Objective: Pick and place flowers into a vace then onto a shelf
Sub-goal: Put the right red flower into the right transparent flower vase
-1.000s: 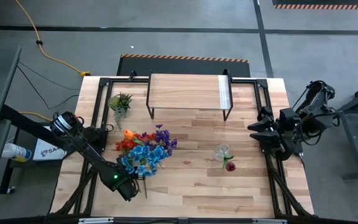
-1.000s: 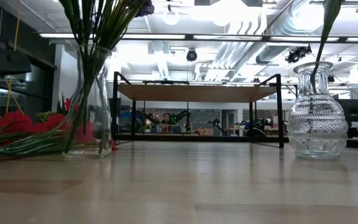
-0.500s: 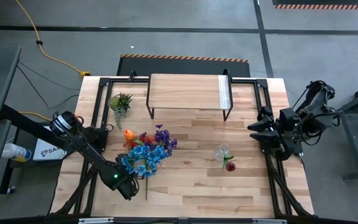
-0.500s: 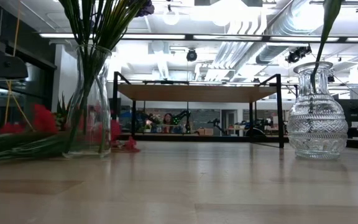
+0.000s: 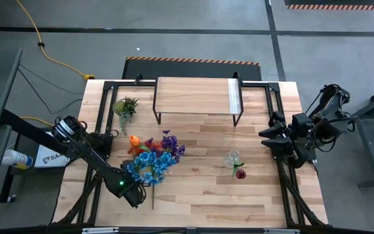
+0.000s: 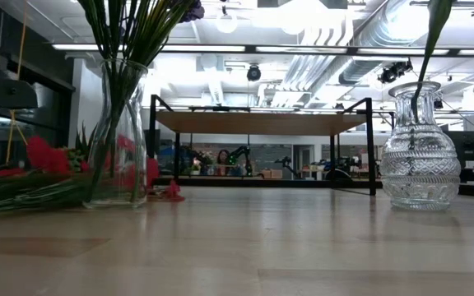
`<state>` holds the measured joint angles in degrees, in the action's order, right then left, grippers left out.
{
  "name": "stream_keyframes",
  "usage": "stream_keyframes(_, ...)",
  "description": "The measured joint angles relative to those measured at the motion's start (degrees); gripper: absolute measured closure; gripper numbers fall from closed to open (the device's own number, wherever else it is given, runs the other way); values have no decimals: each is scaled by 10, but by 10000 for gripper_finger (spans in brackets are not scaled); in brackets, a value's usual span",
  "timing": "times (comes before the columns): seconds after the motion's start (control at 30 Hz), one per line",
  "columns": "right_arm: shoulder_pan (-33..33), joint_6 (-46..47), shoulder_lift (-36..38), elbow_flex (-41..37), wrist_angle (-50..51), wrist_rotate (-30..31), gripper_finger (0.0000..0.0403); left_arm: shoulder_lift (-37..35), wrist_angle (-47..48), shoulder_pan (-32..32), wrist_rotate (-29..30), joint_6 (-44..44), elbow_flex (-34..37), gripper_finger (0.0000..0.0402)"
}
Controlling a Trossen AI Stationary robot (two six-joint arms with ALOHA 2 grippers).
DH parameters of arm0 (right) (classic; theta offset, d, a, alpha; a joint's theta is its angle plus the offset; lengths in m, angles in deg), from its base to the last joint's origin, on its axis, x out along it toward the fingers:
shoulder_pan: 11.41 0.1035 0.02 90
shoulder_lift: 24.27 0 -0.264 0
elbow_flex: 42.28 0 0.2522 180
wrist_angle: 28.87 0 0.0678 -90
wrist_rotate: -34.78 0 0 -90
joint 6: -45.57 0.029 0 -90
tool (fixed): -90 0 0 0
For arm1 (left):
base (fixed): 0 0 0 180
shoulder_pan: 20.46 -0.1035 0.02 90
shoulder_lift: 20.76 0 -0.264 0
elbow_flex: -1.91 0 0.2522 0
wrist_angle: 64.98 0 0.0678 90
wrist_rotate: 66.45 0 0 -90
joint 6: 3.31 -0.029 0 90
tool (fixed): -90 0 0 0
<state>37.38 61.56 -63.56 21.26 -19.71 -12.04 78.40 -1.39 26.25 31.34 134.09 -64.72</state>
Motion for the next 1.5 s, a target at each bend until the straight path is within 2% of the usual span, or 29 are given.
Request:
stream_keyframes(0.2, 0, 0, 0, 0, 0, -5, 261, 0, 10, 0, -25, 0, -1, 370)
stream_keyframes(0.57, 0, -15, 4, 0, 0, -12, 261, 3, 104, 45, -143, 9, -45, 370)
stream_keyframes(0.87, 0, -26, 11, 0, 0, 0, 261, 2, 172, 71, -122, 14, -107, 370)
stream_keyframes(1.33, 0, -26, 11, 0, 0, 1, 261, 0, 386, 82, -123, 14, -235, 370)
stream_keyframes(1.5, 0, -30, 11, 0, 0, 1, 261, -1, 402, 89, -130, 15, -264, 370)
